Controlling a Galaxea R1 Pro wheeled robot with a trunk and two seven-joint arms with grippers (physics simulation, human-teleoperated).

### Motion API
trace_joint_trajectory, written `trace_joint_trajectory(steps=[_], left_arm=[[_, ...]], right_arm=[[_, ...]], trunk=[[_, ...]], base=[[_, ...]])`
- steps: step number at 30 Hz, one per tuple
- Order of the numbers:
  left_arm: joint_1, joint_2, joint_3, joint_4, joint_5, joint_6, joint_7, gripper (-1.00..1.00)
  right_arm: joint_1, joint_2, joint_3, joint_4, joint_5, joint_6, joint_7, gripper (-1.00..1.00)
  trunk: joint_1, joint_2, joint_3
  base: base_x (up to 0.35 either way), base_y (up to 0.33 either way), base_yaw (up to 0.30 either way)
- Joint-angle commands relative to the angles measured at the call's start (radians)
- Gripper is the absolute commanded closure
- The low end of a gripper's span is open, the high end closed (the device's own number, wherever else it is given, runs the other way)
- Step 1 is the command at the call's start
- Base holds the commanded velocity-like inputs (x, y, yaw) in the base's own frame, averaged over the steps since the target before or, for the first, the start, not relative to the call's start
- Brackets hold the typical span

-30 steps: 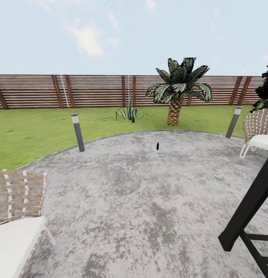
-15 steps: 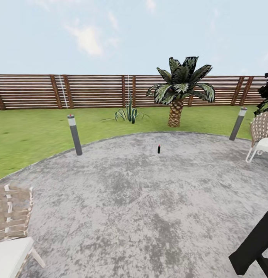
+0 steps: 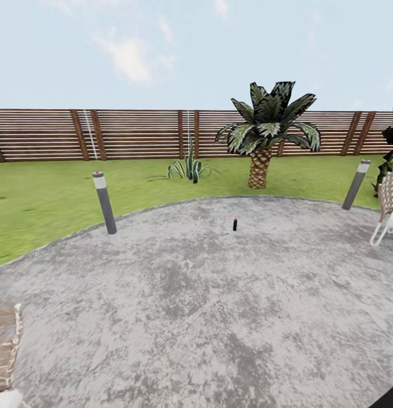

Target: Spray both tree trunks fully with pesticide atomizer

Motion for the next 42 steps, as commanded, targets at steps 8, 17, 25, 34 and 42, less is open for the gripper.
trace_joint_trajectory(steps=[8,17,25,34,42], left_arm=[[0.0,0.0,0.0,0.0,0.0,0.0,0.0,-1.0],[0.0,0.001,0.0,0.0,0.0,0.0,0.0,-1.0],[0.0,0.001,0.0,0.0,0.0,0.0,0.0,-1.0],[0.0,0.0,0.0,-0.001,0.0,0.0,0.0,-1.0],[0.0,0.0,0.0,-0.001,0.0,0.0,0.0,-1.0]], right_arm=[[0.0,0.0,-0.001,-0.001,0.0,0.0,-0.002,-1.0],[0.0,0.0,-0.002,-0.002,0.0,0.0,-0.006,-1.0],[0.0,0.0,-0.002,-0.002,-0.001,0.0,-0.006,-1.0],[0.0,0.0,-0.002,-0.002,0.0,0.0,-0.006,-1.0],[0.0,0.0,-0.002,-0.003,-0.001,0.0,-0.006,-1.0]], trunk=[[0.0,0.0,0.0],[0.0,0.0,0.0],[0.0,0.0,0.0],[0.0,0.0,0.0],[0.0,0.0,0.0]], base=[[0.339,0.0,0.0],[0.339,0.0,-0.025],[0.339,0.0,-0.251],[0.339,0.0,-0.153],[0.339,0.0,-0.003]])
